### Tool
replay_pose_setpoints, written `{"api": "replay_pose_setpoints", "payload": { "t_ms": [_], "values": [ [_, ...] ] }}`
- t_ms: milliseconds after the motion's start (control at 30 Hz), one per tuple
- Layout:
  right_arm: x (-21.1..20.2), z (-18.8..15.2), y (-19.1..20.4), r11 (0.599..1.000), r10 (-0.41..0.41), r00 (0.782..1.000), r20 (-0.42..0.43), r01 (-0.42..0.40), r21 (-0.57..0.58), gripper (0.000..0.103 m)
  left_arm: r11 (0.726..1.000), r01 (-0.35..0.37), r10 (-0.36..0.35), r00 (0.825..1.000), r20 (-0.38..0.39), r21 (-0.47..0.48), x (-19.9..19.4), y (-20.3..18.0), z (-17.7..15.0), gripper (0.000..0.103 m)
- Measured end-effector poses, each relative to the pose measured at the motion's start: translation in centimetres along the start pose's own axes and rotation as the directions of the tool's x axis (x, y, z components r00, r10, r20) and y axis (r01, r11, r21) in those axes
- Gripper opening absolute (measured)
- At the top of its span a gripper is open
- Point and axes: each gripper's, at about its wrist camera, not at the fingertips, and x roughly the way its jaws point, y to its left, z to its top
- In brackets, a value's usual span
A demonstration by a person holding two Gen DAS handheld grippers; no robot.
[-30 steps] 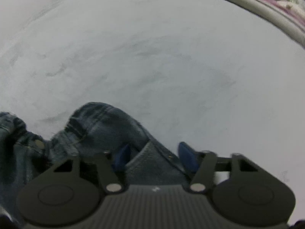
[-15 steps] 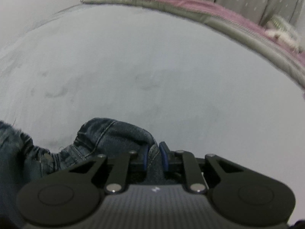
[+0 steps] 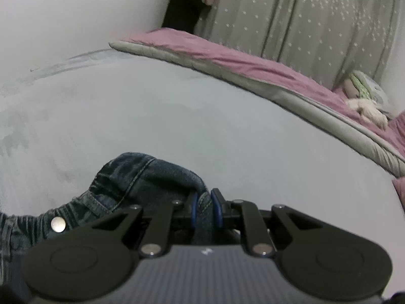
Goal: Fold clothes
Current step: 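Open both grippers and release the jeans flat on the bed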
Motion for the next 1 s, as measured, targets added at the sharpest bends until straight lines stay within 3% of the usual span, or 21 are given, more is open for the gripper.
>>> {"api": "replay_pose_setpoints", "payload": {
  "t_ms": [167,367,633,900,1000],
  "values": [
    [1.8,2.6,4.6,0.998,0.053,0.998,0.033,-0.052,-0.035,0.013,0.997,-0.075,0.078,0.994,0.076,-0.033,-0.7,1.4,0.8,0.007],
    [4.1,4.6,10.1,0.993,0.103,0.993,0.052,-0.1,-0.067,0.013,0.983,-0.176,0.18,0.973,0.146,-0.045,-0.9,2.9,1.3,0.007],
    [8.2,3.7,12.7,0.992,0.121,0.992,0.025,-0.12,-0.047,0.014,0.957,-0.288,0.289,0.947,0.137,-0.026,0.9,3.8,1.6,0.007],
    [10.5,1.8,13.6,0.993,0.117,0.993,-0.01,-0.118,-0.026,0.019,0.929,-0.371,0.371,0.926,0.07,-0.016,2.4,4.2,1.1,0.011],
    [10.3,1.8,13.8,0.993,0.118,0.993,-0.007,-0.118,-0.024,0.027,0.919,-0.395,0.394,0.916,0.076,-0.002,2.5,3.6,1.1,0.024]
  ]
}}
